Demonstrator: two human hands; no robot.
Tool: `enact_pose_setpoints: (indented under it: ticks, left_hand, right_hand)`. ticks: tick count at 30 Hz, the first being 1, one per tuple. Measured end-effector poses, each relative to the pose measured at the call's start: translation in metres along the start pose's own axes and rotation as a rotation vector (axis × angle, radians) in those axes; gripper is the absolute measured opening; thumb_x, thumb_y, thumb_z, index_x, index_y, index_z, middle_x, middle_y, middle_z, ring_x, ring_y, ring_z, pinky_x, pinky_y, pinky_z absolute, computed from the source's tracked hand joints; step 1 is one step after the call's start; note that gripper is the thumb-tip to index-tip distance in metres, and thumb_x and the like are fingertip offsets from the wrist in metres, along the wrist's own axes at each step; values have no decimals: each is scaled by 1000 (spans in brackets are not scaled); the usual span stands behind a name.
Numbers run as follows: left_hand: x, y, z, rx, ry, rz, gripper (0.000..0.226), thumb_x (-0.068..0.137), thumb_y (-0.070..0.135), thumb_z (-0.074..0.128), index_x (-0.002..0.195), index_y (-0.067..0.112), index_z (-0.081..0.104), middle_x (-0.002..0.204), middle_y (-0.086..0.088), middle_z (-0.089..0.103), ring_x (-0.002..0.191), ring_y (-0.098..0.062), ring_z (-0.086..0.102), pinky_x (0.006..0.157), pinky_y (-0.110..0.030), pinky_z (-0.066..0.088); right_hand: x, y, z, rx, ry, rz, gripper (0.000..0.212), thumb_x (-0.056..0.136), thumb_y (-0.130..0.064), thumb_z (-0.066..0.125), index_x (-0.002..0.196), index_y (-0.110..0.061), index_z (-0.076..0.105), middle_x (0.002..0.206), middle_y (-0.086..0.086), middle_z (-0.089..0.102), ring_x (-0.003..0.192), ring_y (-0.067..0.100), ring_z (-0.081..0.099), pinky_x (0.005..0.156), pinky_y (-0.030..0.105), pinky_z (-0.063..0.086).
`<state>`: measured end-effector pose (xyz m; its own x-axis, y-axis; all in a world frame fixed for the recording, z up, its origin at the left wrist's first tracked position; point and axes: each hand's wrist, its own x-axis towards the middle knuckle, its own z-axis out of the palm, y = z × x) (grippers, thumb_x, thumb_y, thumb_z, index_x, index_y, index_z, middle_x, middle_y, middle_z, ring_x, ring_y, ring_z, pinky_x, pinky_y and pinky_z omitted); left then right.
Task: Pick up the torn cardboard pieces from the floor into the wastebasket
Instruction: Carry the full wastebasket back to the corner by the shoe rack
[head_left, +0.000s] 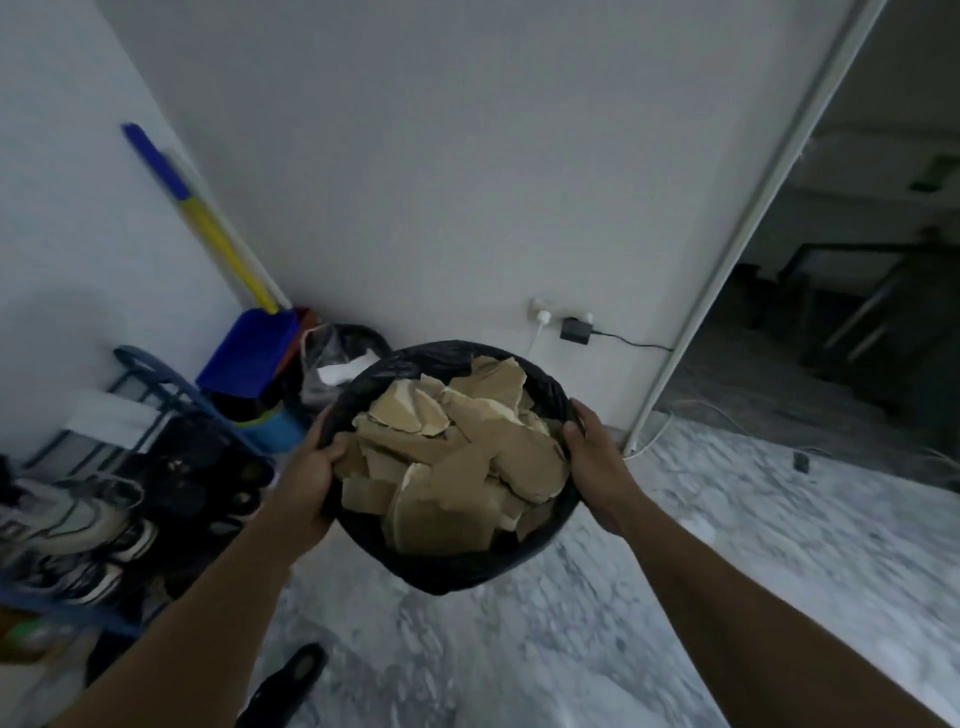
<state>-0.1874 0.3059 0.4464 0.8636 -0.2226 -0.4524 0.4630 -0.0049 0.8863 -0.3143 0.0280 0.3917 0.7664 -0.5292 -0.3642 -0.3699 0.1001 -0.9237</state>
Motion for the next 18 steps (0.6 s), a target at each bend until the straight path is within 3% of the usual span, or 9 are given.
enact_pose_setpoints:
  ticks: [2,4,9,14,18]
  left_hand:
    - [45,-14,18,22,-39,-41,48,106,5,37,145,30,47,131,-5,64,111,-26,65,79,-39,53]
    - [87,-35,35,66,-52,-79,49,104,1,38,139,34,48,123,-4,66,105,-25,65,80,-38,53]
    - [192,-105,81,122,-98,-130,45,103,4,47,129,40,56,126,-7,68,109,-30,67,83,-40,55]
    - [286,-191,128,179,-192,-186,46,105,8,44,142,34,52,128,-4,68,111,-27,68,79,-39,58]
    - [358,-267,151,208,-218,-222,48,107,7,40,142,37,52,131,-6,67,116,-31,65,85,-42,57]
  right_hand:
    - [30,24,-6,5,63,13,42,110,-31,36,152,-32,37,140,-5,55,123,18,56,99,36,49]
    - [64,52,-14,31,132,41,40,110,-30,36,149,-34,40,137,-5,56,121,18,57,94,34,49]
    - [151,135,-36,46,198,100,36,107,-32,38,140,-43,49,132,-3,64,116,18,63,100,44,52]
    - [222,216,-58,101,290,138,34,109,-22,36,140,-32,46,128,0,62,113,18,61,90,33,51]
    - [279,286,-69,89,365,157,38,109,-25,37,146,-31,44,134,2,60,118,21,59,99,40,51]
